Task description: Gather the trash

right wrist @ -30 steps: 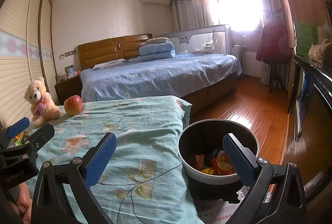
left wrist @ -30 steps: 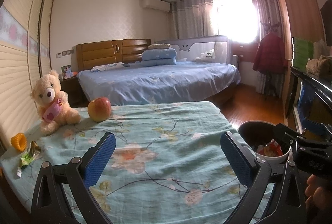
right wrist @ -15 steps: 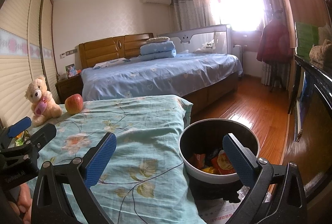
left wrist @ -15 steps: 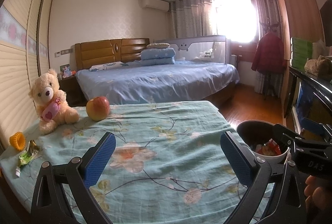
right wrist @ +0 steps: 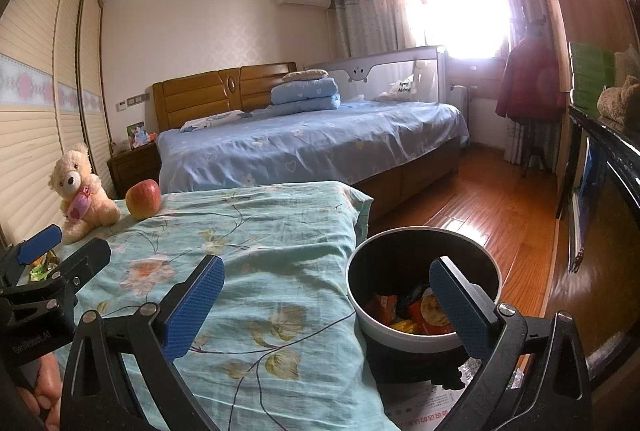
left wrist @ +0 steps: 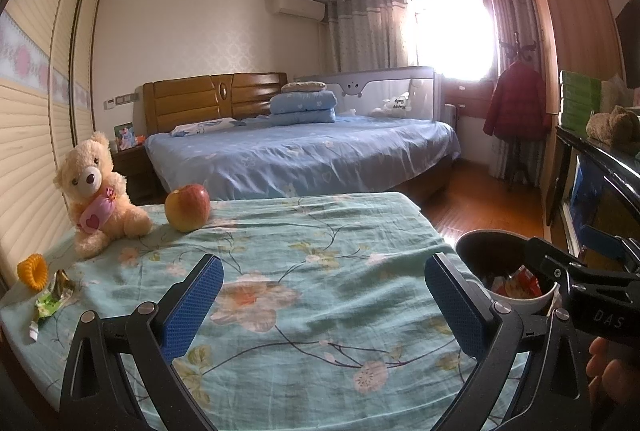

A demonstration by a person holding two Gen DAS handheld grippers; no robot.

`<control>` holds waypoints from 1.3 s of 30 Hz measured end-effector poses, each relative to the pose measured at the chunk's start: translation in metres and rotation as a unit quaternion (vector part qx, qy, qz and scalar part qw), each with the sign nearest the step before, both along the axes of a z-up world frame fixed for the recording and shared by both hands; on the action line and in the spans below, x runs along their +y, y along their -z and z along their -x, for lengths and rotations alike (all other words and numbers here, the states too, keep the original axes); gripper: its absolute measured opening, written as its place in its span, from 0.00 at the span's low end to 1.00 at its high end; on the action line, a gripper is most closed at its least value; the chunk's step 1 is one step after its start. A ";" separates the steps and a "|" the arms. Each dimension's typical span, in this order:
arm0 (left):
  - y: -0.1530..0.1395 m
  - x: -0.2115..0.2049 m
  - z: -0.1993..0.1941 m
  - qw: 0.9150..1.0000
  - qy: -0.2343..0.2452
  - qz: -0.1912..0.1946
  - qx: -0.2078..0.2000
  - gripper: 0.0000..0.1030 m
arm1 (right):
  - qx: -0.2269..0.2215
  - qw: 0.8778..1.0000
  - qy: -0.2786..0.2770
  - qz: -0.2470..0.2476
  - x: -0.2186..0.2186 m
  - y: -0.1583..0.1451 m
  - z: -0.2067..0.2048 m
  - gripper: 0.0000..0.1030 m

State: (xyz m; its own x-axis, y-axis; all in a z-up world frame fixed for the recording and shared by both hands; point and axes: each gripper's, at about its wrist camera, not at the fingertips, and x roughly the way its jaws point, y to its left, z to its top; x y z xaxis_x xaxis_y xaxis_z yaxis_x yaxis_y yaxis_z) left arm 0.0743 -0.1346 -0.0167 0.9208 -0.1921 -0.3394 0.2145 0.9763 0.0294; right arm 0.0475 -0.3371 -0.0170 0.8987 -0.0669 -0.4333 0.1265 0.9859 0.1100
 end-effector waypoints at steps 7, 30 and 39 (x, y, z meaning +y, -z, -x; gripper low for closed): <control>0.000 0.000 -0.001 1.000 0.000 0.000 0.000 0.99 | 0.000 1.000 -0.001 0.000 0.001 -0.001 0.000 1.00; 0.000 0.000 -0.001 1.000 0.000 0.000 0.001 0.99 | 0.002 1.000 -0.002 0.001 0.003 -0.002 -0.001 1.00; 0.000 -0.001 -0.002 1.000 0.001 0.000 0.001 0.99 | 0.003 1.000 -0.002 0.000 0.005 -0.003 -0.001 1.00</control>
